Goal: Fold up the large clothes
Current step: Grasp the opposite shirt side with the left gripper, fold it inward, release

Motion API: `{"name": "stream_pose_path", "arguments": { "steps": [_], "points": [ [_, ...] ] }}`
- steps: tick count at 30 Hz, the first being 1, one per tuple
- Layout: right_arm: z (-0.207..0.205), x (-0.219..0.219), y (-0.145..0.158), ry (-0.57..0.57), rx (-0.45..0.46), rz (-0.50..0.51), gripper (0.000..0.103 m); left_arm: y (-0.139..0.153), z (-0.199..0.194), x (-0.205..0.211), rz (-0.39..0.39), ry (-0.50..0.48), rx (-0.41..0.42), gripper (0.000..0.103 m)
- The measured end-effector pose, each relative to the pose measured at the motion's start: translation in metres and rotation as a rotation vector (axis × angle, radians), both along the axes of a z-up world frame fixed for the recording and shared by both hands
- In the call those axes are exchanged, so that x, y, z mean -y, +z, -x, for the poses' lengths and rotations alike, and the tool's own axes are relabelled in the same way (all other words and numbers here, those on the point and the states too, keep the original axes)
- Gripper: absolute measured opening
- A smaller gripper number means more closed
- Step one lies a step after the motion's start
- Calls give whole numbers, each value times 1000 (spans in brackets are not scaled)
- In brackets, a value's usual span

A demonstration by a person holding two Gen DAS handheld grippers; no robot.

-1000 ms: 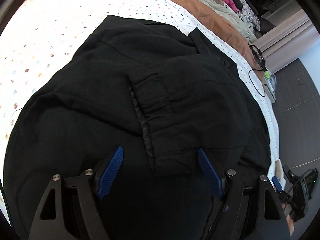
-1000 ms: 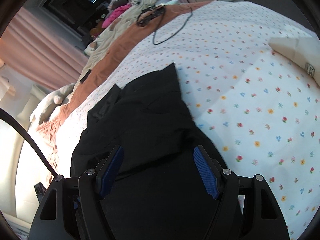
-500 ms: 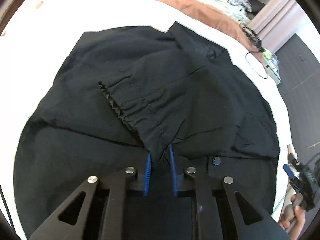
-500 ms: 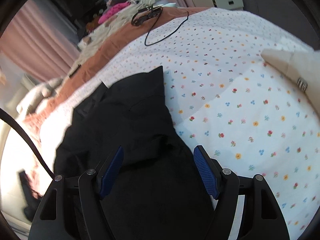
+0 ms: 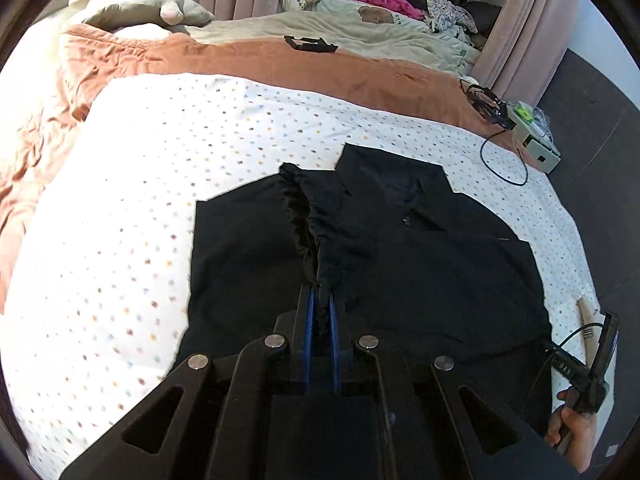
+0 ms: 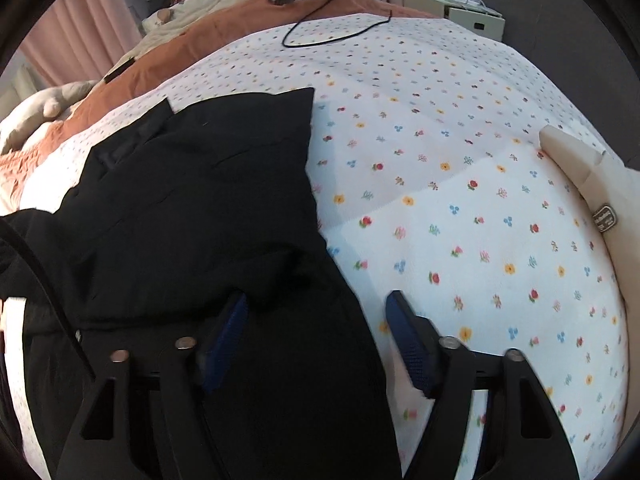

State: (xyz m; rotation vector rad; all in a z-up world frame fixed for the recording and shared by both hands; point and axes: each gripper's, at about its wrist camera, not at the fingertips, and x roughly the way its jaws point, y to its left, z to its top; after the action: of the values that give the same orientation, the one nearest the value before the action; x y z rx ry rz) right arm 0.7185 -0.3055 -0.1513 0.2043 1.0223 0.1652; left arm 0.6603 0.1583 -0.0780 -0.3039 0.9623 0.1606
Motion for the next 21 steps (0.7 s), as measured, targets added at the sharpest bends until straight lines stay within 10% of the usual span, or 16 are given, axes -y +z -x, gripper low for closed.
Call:
{"name": "stream_pose_path", "arguments": {
  "steps": [13,21],
  "points": [
    [-10,29,-17,-111,-16,-66,47,-64,-15,-3,70,-4,-93,9],
    [10,59,26,-122,40,-203,49,-80,-10,-16,84,-8,-131,12]
  ]
}}
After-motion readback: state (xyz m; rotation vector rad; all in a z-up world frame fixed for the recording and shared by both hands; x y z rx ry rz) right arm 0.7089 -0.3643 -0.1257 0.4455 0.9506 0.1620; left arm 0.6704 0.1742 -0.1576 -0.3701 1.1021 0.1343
